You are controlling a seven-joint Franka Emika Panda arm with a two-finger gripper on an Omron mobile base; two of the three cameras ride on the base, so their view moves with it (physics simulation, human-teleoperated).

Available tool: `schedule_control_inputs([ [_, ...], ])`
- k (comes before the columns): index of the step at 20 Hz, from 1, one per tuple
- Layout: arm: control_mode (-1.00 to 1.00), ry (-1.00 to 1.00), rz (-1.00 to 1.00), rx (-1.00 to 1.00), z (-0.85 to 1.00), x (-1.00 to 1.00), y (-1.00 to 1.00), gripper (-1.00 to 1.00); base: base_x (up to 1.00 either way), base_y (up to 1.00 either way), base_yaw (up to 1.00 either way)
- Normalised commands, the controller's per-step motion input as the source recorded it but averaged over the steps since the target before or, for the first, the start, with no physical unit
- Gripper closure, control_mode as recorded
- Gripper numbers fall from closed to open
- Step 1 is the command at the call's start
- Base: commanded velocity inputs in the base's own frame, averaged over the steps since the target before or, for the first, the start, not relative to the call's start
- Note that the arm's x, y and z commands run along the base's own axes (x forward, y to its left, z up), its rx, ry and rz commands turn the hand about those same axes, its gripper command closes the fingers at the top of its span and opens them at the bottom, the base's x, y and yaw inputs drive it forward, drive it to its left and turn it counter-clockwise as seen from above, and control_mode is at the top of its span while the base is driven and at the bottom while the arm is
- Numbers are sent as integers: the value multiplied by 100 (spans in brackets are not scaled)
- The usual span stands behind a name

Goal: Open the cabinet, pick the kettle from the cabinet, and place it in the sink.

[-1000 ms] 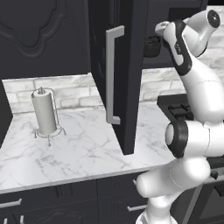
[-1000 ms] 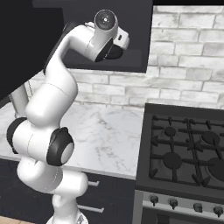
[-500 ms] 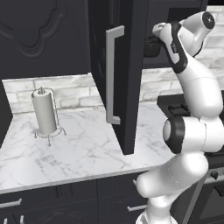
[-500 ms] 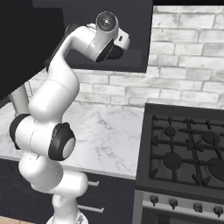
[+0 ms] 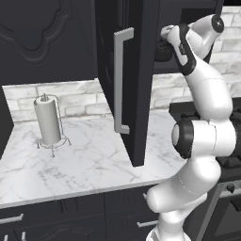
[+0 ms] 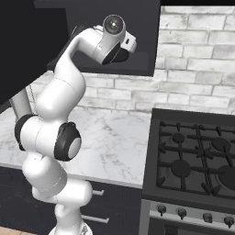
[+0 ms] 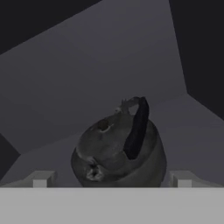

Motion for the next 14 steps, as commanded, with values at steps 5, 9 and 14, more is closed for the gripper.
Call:
schedule_control_inputs([
  [5, -100, 0, 0, 2, -1, 26, 0, -100, 0, 0, 0],
  [9, -100, 0, 0, 0, 0, 18, 0, -100, 0, 0, 0],
  [14, -100, 0, 0, 1, -2, 15, 0, -100, 0, 0, 0],
])
